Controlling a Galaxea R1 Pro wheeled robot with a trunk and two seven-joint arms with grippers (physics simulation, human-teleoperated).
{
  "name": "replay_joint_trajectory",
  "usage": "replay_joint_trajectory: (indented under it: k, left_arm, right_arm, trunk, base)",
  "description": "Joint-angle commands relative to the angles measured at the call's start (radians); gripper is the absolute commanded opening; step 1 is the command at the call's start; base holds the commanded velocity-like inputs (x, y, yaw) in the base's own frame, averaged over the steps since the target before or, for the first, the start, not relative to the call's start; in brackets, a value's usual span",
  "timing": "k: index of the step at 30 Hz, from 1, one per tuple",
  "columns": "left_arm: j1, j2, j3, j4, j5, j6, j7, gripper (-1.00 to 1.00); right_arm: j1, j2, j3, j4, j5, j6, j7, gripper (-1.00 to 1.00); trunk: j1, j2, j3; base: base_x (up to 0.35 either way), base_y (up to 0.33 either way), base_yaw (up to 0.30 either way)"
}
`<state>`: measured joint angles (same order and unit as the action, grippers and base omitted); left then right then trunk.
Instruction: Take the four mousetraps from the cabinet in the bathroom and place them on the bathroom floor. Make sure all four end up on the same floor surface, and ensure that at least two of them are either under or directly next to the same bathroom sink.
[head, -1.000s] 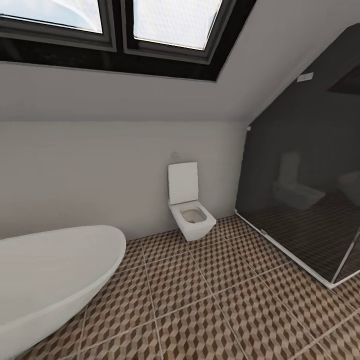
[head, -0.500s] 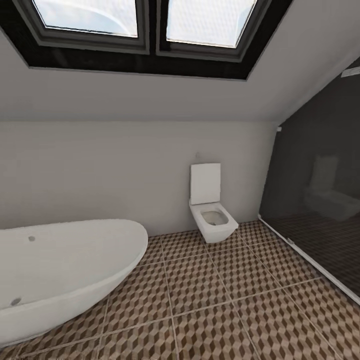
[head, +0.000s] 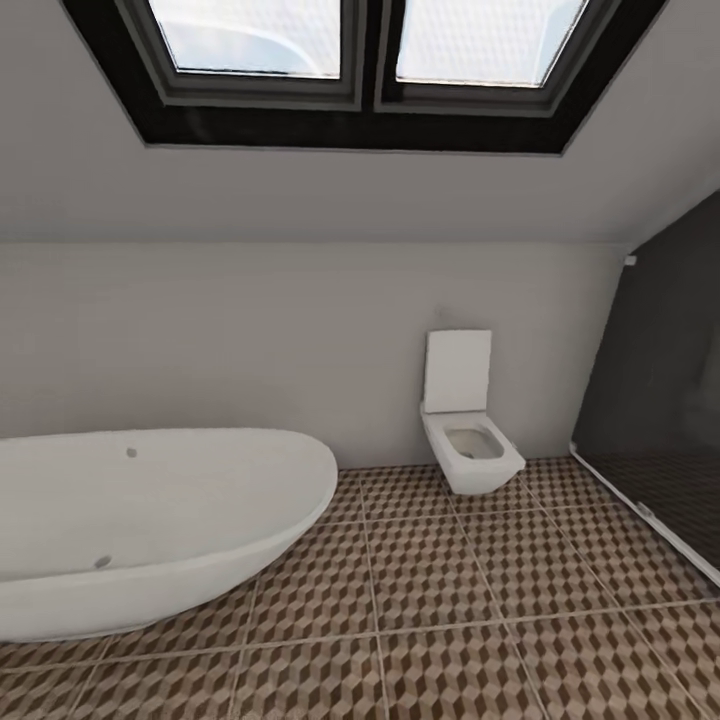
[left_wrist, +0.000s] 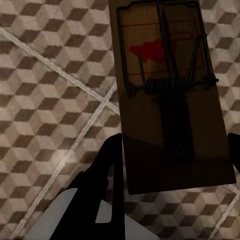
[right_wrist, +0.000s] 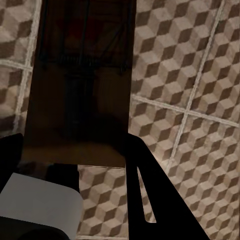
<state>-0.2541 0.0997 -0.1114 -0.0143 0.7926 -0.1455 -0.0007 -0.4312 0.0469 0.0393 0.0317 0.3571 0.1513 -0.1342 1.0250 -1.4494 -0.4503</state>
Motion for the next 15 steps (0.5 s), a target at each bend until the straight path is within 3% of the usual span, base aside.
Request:
replay_joint_trajectory:
  k: [1, 15]
  left_arm:
    - [0.0, 0.0, -0.008, 0.0, 0.007, -0.002, 0.001, -1.0]
    - [-0.001, -0.004, -0.008, 0.003, 0.01, -0.003, 0.001, -1.0]
  right_arm:
    - [-0.001, 0.0, 0.004, 0.002, 0.003, 0.002, -0.003, -1.0]
    - [-0.001, -0.001, 0.004, 0.002, 0.003, 0.004, -0.002, -1.0]
  trunk:
    - [0.0, -0.001, -0.001]
    - [0.0, -0.001, -0.001]
  base:
    - [0.0, 0.0, 0.3]
    - [0.0, 0.0, 0.3]
